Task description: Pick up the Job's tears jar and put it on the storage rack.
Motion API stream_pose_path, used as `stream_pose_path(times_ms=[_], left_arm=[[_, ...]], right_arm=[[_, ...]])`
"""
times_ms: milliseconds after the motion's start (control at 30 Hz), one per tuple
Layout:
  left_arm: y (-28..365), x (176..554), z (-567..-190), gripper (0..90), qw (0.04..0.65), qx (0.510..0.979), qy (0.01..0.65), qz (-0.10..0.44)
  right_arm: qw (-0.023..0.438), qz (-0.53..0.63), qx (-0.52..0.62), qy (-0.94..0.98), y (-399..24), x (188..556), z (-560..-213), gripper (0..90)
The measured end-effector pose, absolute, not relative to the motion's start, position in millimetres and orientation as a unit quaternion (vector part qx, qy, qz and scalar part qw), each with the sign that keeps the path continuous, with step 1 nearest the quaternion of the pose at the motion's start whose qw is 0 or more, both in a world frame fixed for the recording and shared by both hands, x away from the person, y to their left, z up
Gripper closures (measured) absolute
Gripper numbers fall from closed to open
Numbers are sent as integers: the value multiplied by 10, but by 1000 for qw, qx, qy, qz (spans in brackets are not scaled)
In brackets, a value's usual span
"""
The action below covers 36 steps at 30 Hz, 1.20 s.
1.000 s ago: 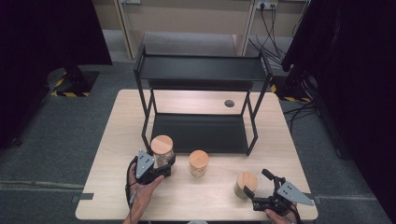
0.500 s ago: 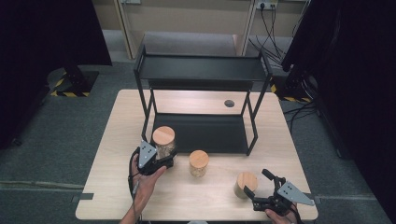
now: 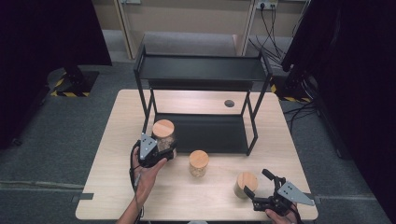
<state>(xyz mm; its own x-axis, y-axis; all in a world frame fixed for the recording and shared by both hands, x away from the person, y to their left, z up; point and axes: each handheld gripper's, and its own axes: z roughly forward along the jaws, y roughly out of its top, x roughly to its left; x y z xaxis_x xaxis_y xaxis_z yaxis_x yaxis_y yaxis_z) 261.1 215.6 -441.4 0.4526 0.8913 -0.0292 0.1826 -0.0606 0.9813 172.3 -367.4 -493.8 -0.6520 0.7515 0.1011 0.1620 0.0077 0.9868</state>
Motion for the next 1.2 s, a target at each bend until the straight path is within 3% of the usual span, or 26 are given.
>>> stream_pose_path(times_ms=[1200], left_arm=[[1905,3137,-4433,255,527,652,428,337]], right_arm=[[236,619,343,666,-3683,1727,-4941,5]])
